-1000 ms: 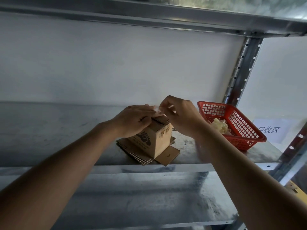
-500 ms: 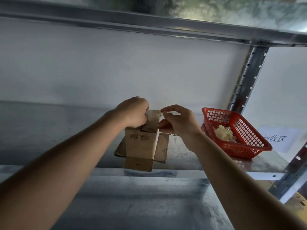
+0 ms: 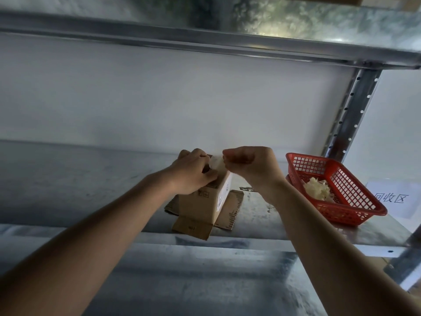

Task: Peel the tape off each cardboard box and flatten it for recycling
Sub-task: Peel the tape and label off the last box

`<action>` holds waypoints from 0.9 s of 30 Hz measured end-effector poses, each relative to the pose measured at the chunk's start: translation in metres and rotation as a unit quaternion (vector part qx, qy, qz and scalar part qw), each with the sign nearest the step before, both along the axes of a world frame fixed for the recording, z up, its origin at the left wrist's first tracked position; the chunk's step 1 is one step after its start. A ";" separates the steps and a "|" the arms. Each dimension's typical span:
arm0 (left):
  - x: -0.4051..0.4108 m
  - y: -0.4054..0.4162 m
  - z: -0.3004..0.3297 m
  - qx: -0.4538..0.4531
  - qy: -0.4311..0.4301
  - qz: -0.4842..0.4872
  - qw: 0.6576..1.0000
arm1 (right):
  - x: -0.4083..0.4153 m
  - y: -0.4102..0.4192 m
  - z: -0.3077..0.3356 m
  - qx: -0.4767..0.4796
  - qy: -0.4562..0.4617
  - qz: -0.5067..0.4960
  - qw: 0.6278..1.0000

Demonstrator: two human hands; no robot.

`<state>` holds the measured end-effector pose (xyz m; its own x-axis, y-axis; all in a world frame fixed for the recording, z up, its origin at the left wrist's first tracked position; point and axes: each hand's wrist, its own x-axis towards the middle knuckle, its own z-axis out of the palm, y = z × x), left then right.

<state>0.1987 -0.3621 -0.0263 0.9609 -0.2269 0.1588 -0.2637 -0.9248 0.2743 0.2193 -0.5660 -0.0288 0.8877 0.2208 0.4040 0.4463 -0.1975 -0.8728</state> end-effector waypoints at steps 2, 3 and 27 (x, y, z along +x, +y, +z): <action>0.001 0.003 0.001 -0.009 0.014 -0.018 1.000 | 0.003 -0.002 0.004 -0.149 -0.046 0.006 0.988; 0.001 0.005 0.002 -0.013 0.024 -0.028 0.999 | 0.003 -0.002 0.007 -0.213 -0.072 0.008 0.974; -0.002 0.002 0.024 0.004 0.111 -0.060 0.992 | 0.018 0.007 0.003 -0.080 0.053 -0.099 0.990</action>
